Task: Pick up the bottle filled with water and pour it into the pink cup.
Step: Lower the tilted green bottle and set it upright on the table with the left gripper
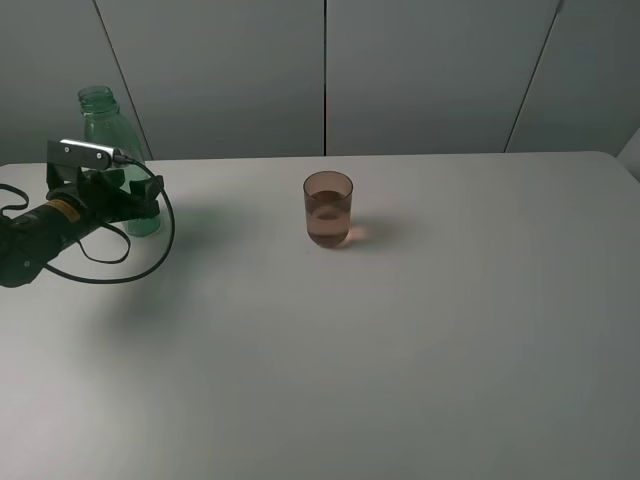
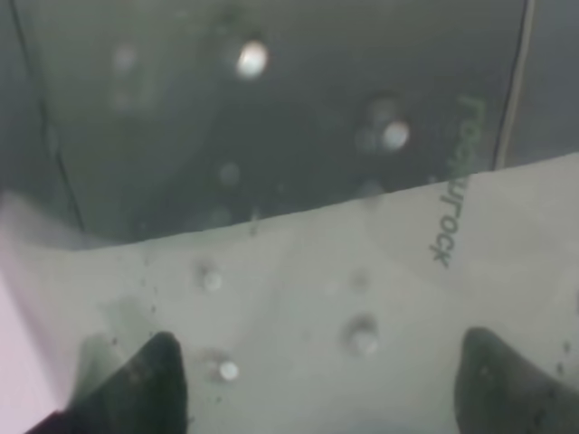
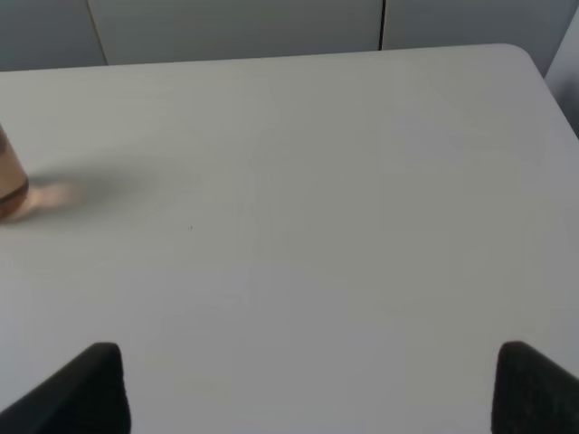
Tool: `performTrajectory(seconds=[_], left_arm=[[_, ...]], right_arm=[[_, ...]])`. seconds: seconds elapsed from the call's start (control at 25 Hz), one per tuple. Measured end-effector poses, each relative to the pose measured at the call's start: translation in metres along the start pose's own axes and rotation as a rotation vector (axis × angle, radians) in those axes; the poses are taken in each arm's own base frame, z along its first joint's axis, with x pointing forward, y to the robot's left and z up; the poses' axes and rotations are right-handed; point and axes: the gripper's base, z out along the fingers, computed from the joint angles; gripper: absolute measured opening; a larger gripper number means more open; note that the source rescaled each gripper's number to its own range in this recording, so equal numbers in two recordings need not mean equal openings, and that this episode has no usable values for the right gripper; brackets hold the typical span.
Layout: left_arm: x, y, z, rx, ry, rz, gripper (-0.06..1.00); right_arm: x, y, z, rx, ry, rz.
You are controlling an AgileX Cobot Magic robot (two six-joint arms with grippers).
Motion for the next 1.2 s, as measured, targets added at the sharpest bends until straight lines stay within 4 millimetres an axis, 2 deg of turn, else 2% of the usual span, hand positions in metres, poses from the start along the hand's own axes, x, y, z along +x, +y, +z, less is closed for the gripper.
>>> performTrajectory(seconds=[0.24,0.48,0.56,0.8,0.92,1.2], left_arm=[[0.0,0.0,-0.001,0.0,0.004,0.012,0.59],[0.004,0.0,-0.002,-0.004,0.046,0.017,0.92],[0.006,0.0,-0.002,-0.005,0.062,0.017,0.97],[0.01,0.0,-0.004,-0.007,0.101,0.014,0.98],[0.012,-0.003,-0.013,-0.007,0.147,0.01,0.98],[0.004,-0.004,-0.03,-0.031,0.266,0.011,0.98]], right_arm=[[0.0,0.0,0.0,0.0,0.0,0.0],[0.0,0.0,0.0,0.0,0.0,0.0],[0.0,0.0,0.0,0.0,0.0,0.0],[0.0,0.0,0.0,0.0,0.0,0.0],[0.0,0.0,0.0,0.0,0.0,0.0],[0.0,0.0,0.0,0.0,0.0,0.0]])
